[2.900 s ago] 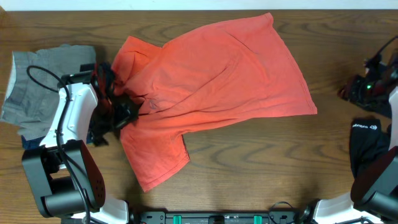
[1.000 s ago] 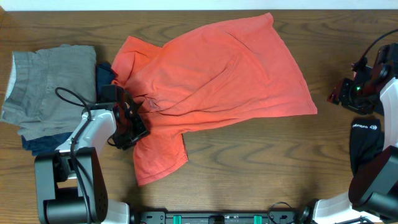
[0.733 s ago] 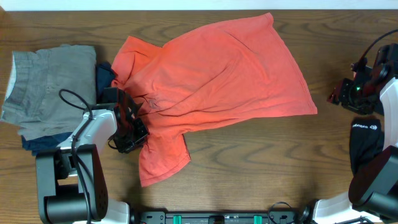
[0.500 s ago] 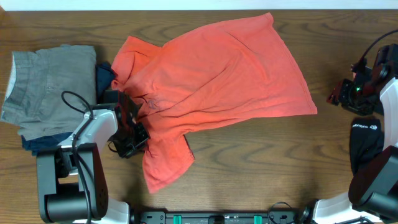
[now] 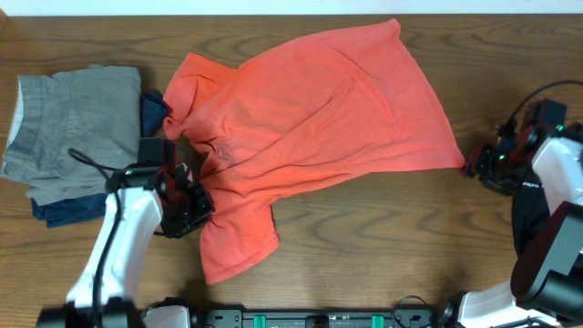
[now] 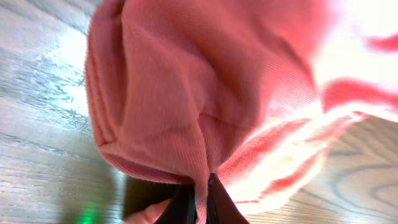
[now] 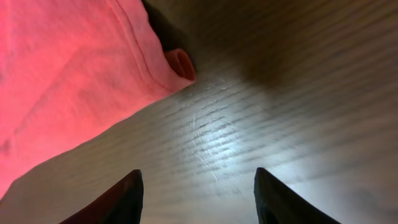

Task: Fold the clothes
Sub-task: 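Grasp the coral shirt's right hem corner with the right gripper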

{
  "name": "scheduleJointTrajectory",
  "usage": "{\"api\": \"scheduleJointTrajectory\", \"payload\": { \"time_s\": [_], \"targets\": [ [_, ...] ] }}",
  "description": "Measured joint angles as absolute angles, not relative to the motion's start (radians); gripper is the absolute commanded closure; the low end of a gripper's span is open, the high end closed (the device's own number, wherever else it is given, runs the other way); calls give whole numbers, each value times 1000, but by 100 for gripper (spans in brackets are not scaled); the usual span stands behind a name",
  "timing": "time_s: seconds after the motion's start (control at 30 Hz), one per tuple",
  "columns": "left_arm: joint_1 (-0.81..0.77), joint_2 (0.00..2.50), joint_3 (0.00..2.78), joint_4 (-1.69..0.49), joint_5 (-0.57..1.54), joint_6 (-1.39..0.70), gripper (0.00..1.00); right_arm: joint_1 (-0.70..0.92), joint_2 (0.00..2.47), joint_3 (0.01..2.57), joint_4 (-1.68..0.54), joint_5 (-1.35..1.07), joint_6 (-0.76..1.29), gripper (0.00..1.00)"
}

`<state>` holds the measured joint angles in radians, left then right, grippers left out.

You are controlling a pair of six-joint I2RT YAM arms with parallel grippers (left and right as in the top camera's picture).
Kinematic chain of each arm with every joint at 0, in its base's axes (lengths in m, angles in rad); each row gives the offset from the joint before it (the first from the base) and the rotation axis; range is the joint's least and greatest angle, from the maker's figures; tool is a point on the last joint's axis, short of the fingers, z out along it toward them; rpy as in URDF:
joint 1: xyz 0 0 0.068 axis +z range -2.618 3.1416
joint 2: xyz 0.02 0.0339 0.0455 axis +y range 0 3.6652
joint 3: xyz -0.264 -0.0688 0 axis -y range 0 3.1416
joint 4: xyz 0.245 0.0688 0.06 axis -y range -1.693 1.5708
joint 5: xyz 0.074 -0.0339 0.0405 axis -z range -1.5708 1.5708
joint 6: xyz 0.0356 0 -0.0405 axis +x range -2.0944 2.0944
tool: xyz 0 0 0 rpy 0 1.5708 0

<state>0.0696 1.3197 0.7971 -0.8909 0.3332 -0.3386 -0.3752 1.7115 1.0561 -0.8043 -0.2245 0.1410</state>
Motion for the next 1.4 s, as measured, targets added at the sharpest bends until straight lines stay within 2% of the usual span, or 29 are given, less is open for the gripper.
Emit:
{"api": "scheduleJointTrajectory", "payload": {
  "time_s": [0.2, 0.3, 0.43, 0.5, 0.6, 0.67, 0.8, 1.0, 1.1, 1.13, 1.17, 1.2, 1.23, 1.3, 1.4],
  "targets": [
    [70, 1227, 797, -894, 334, -339, 94, -366, 1711, 931, -526, -296, 180, 50],
    [70, 1225, 797, -894, 333, -339, 94, -356, 1711, 887, -406, -315, 191, 54],
    [70, 1225, 797, -894, 333, -339, 95, -322, 1711, 845, -315, -323, 200, 66],
    [70, 1225, 797, -895, 334, -339, 93, -304, 1711, 833, -289, -324, 201, 81],
    [70, 1225, 797, -896, 333, -339, 94, -282, 1711, 826, -264, -319, 204, 96],
    [70, 1225, 797, -900, 334, -339, 94, -277, 1711, 826, -256, -315, 206, 99],
    [70, 1225, 797, -908, 334, -339, 94, -276, 1711, 827, -305, -299, 215, 99],
    [70, 1225, 797, -909, 333, -339, 94, -290, 1706, 949, -718, -294, 290, 99],
    [70, 1225, 797, -908, 333, -339, 94, -309, 1706, 1096, -746, -290, 307, 99],
    [70, 1225, 797, -908, 333, -339, 94, -311, 1705, 1141, -717, -290, 310, 91],
    [70, 1225, 797, -908, 334, -339, 94, -314, 1703, 1175, -687, -290, 317, 79],
    [70, 1225, 797, -908, 334, -339, 94, -316, 1698, 1210, -637, -289, 323, 51],
    [69, 1225, 797, -908, 333, -339, 94, -316, 1692, 1228, -600, -288, 329, 41],
    [69, 1225, 797, -909, 334, -339, 94, -316, 1681, 1248, -559, -286, 326, 32],
    [69, 1225, 797, -912, 334, -339, 94, -311, 1677, 1249, -590, -280, 307, 29]
  ]
}}
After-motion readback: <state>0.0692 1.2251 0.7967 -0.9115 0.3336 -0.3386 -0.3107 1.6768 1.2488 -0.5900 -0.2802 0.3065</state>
